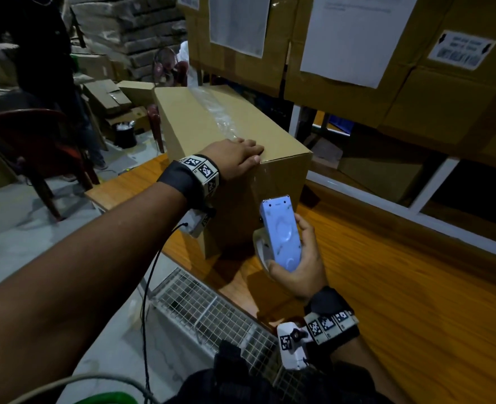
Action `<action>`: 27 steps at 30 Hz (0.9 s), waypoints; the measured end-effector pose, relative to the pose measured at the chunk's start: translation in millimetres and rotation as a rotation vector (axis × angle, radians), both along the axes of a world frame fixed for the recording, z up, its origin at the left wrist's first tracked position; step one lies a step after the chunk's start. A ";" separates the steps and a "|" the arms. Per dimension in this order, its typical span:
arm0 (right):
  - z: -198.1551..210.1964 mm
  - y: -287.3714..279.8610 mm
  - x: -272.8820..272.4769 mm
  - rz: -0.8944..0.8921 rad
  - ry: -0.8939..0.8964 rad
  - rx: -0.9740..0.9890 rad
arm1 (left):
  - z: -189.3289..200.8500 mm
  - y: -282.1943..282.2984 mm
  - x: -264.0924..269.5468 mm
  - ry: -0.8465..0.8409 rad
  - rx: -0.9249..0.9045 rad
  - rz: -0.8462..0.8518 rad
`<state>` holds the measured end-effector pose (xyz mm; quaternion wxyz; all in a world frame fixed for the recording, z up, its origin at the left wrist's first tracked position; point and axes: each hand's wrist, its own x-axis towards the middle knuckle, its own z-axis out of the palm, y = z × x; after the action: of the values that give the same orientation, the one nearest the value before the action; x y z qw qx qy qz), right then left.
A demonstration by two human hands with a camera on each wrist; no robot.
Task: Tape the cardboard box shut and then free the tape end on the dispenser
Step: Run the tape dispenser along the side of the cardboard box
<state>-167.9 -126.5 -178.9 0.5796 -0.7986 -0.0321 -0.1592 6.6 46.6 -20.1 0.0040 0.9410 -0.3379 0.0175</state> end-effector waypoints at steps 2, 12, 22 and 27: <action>0.6 1.1 -3.3 0.008 -0.018 0.017 | 1.2 -0.2 -1.0 0.003 0.006 0.003; 13.3 -9.2 -14.0 0.089 -0.054 0.080 | 4.5 -1.3 -5.0 0.015 0.007 0.003; 21.0 -10.4 -18.7 0.146 -0.112 0.205 | 4.6 -0.6 -5.9 0.016 0.000 -0.010; 18.1 -11.4 -15.7 0.156 -0.106 0.233 | 5.4 -0.3 -4.9 0.021 0.007 -0.010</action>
<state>-183.6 -138.0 -160.8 0.6765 -0.7114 -0.1058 -0.1581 1.7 46.4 -14.7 0.0044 0.9394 -0.3426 0.0066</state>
